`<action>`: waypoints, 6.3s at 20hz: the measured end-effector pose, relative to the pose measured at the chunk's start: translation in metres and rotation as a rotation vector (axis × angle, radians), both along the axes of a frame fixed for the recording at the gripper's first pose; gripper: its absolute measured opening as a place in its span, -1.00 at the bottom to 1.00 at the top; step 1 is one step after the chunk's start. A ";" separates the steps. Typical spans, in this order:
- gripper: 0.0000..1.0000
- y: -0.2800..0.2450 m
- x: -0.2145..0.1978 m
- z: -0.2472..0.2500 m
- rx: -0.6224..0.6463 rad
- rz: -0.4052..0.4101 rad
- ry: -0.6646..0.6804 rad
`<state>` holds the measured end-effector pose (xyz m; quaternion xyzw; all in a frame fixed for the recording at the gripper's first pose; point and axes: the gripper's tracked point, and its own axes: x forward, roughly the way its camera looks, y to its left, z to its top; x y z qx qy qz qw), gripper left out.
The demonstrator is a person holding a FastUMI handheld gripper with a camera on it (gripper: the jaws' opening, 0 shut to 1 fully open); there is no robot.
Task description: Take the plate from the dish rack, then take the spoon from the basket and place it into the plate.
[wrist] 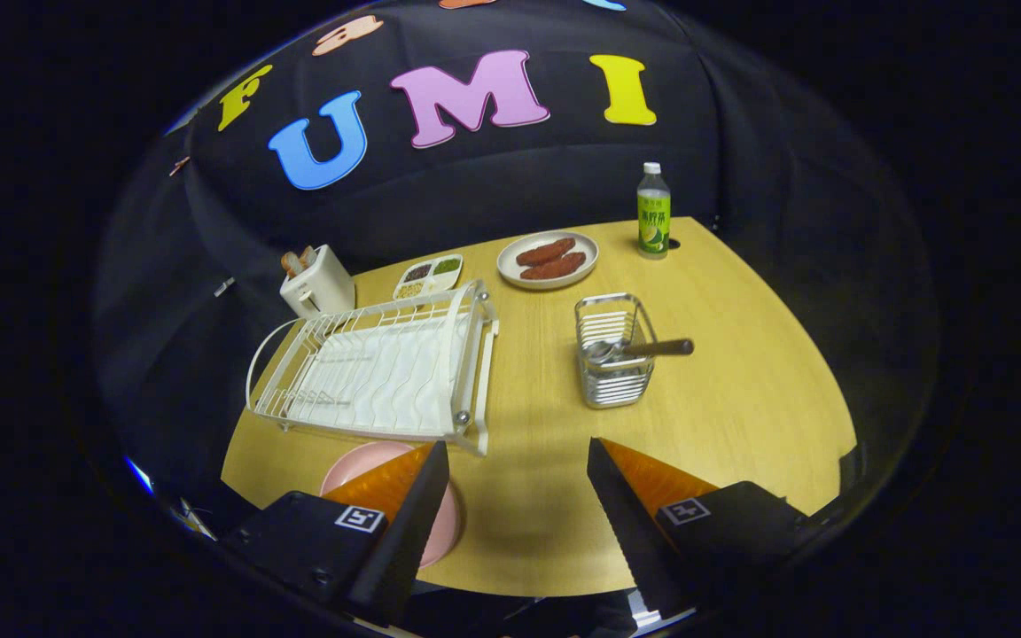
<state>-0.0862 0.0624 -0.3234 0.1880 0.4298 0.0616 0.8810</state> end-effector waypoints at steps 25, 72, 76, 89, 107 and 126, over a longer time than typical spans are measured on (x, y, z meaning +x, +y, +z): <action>-0.79 -0.079 0.077 -0.097 -0.035 0.201 0.024; -0.80 0.192 -0.043 0.000 0.181 0.501 -0.054; -0.80 0.198 -0.057 -0.012 0.254 0.506 -0.026; 0.15 0.198 -0.105 -0.089 0.124 0.622 0.151; 0.98 0.158 -0.034 0.015 0.094 0.509 -0.079; 0.98 -0.093 0.107 0.213 -0.143 0.106 -0.607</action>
